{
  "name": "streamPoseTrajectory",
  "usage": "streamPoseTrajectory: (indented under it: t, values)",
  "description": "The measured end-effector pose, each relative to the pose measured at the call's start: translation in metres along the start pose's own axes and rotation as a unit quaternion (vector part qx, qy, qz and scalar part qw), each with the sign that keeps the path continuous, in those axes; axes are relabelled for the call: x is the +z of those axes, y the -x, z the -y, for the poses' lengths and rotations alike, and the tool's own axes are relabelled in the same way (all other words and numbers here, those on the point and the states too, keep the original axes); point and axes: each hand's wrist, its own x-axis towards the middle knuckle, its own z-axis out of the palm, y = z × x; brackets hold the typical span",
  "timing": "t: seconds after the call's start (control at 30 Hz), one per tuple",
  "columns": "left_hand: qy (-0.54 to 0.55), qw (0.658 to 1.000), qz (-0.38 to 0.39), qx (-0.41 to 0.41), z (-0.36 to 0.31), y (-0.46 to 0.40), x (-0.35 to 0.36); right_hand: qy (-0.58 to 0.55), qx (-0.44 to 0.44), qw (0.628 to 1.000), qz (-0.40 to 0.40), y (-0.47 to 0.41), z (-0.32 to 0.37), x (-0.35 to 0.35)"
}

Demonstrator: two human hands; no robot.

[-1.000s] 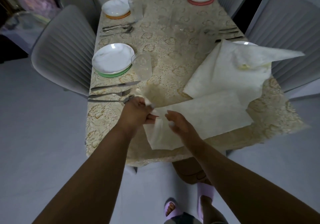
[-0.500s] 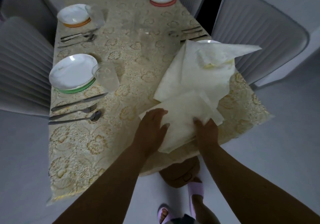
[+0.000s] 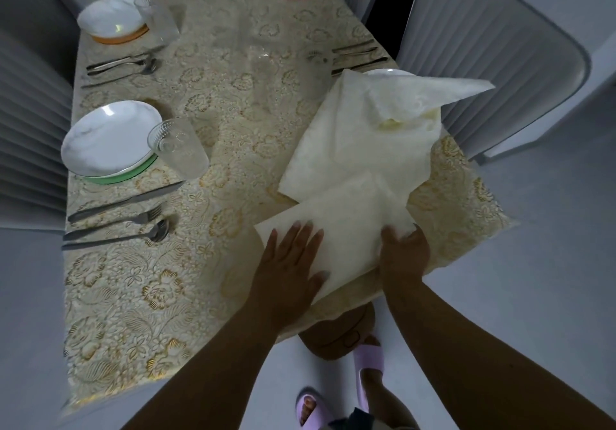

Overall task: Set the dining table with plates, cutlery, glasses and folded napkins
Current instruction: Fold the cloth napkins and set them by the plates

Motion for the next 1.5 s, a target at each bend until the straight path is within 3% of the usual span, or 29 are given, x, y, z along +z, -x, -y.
streamPoseTrajectory:
  t: [0.17, 0.27, 0.53, 0.77, 0.9, 1.0, 1.1, 1.17, 1.23, 1.27, 1.33, 1.4, 1.5]
  values:
    - [-0.001, 0.999, -0.030, 0.021, -0.012, -0.010, -0.004, -0.062, 0.010, 0.998, -0.014, 0.000, 0.000, -0.004]
    - [-0.005, 1.000, -0.002, 0.012, -0.011, -0.011, 0.006, -0.039, 0.026, 0.999, -0.015, -0.006, 0.001, -0.003]
    - [-0.010, 0.999, 0.046, -0.005, -0.003, -0.007, 0.015, 0.184, -0.013, 0.982, 0.028, -0.022, 0.008, -0.010]
    - [0.011, 0.997, -0.062, -0.048, -0.004, -0.078, -0.016, 0.326, -0.046, 0.944, 0.011, -0.032, 0.007, -0.020]
    - [0.079, 0.983, 0.075, -0.144, -0.017, -0.132, -0.035, 0.372, -0.032, 0.924, 0.085, -0.045, 0.004, -0.020]
    - [0.081, 0.973, 0.133, -0.169, -0.017, -0.155, -0.032, 0.387, -0.029, 0.913, 0.123, -0.052, 0.004, -0.021]
    - [0.165, 0.956, 0.191, -0.152, -0.010, -0.165, -0.039, 0.304, -0.055, 0.943, 0.126, -0.052, 0.012, -0.024]
    - [0.248, 0.942, 0.168, -0.154, -0.001, -0.164, -0.052, 0.219, -0.085, 0.967, 0.096, -0.051, 0.023, -0.026]
    - [0.353, 0.907, 0.120, -0.195, 0.010, -0.156, -0.070, 0.057, -0.074, 0.992, 0.080, -0.049, 0.038, -0.024]
    - [0.415, 0.878, 0.096, -0.217, 0.015, -0.151, -0.079, -0.068, -0.039, 0.991, 0.110, -0.044, 0.047, -0.022]
    - [0.504, 0.827, 0.062, -0.241, 0.025, -0.136, -0.098, -0.271, 0.059, 0.935, 0.220, -0.034, 0.061, -0.014]
    - [0.540, 0.805, 0.035, -0.243, 0.033, -0.121, -0.116, -0.304, 0.093, 0.896, 0.311, -0.023, 0.073, -0.005]
    - [0.556, 0.795, -0.019, -0.242, 0.048, -0.102, -0.145, -0.238, -0.004, 0.910, 0.340, -0.014, 0.093, 0.009]
